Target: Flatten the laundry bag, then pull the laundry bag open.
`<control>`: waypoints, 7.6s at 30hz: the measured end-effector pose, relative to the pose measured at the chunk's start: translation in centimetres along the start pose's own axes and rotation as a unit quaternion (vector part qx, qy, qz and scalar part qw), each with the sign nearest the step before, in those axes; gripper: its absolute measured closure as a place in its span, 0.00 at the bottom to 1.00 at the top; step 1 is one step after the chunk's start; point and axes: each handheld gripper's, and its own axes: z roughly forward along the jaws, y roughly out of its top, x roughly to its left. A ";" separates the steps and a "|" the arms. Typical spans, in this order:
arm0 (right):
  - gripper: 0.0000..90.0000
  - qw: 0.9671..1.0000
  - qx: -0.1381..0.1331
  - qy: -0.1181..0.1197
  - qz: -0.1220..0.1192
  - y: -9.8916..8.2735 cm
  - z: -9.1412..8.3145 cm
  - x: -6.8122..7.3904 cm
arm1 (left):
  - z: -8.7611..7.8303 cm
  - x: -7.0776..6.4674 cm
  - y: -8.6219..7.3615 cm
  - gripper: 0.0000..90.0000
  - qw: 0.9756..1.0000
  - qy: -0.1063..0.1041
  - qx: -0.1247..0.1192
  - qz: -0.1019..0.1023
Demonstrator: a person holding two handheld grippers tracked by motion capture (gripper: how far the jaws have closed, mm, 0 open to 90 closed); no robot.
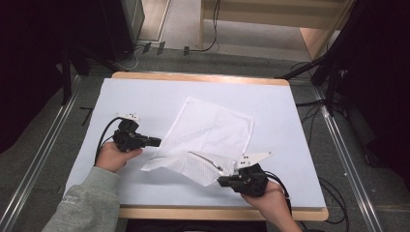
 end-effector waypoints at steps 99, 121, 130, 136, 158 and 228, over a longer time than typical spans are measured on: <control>0.99 0.978 -0.021 -0.178 0.105 6.0 6.1 -16.2 | -0.7 3.0 0.0 0.73 0.994 0.081 -0.032 -0.065; 0.73 0.987 -0.047 -0.130 0.080 5.7 4.0 -13.7 | -0.1 1.4 0.5 0.44 0.997 0.054 -0.036 -0.038; 0.69 0.987 -0.047 -0.131 0.074 5.5 3.4 -12.7 | 0.8 0.6 1.4 0.43 0.998 0.043 -0.031 -0.024; 0.68 0.989 -0.045 -0.125 0.061 4.8 2.8 -11.3 | 1.4 -0.7 2.1 0.43 0.999 0.033 -0.029 -0.005; 0.70 0.993 -0.032 -0.104 0.054 1.8 1.3 -7.3 | 4.1 -6.5 3.1 0.45 0.999 -0.002 -0.018 0.045; 0.99 0.995 0.016 -0.091 0.030 0.5 3.6 -8.0 | 15.0 -10.5 2.7 0.88 0.993 -0.058 0.061 0.077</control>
